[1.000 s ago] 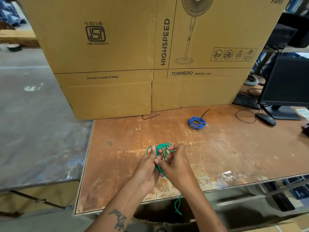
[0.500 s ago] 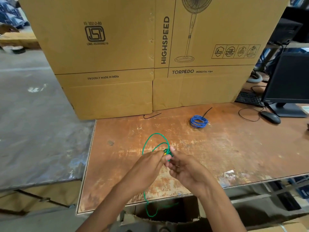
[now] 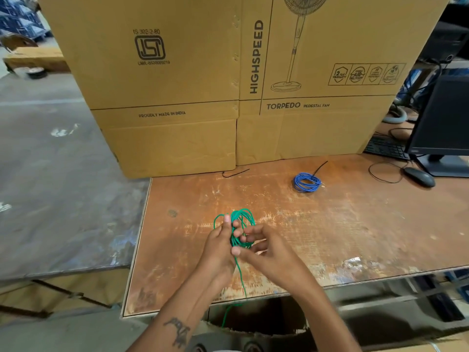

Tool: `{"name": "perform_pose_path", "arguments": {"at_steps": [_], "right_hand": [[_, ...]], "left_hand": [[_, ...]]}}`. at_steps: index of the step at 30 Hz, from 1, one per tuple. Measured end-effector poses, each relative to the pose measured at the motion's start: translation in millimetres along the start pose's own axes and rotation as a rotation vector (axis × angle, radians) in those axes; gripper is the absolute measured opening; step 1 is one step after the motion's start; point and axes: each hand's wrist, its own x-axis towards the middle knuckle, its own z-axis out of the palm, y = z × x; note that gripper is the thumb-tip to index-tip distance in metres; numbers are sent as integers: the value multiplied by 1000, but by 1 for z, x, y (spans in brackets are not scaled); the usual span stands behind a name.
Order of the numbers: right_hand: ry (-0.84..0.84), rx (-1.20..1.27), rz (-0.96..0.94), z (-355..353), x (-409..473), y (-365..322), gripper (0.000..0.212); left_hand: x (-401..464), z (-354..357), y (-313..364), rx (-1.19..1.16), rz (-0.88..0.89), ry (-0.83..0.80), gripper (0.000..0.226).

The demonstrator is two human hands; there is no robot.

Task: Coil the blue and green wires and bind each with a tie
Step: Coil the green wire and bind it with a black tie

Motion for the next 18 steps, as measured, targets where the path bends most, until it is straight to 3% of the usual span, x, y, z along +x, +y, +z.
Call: {"name": "perform_pose_path", "arguments": {"at_steps": [3,8,13,18], "right_hand": [[102,-93,-66,11,-3,7,51],[213,-199,-119,17,-3,11,54],[363,-386,-236,25,-2,20,30],[342,-496,-318,26,5,25,20]], "left_hand": [[-1,3,5,-154,-75,-51,38],[-2,5,1,-116,-96,-70,36],[-9,13,-2,-90,-81,-85,32],[-6,13,3,-40,-106,-111,34]]}}
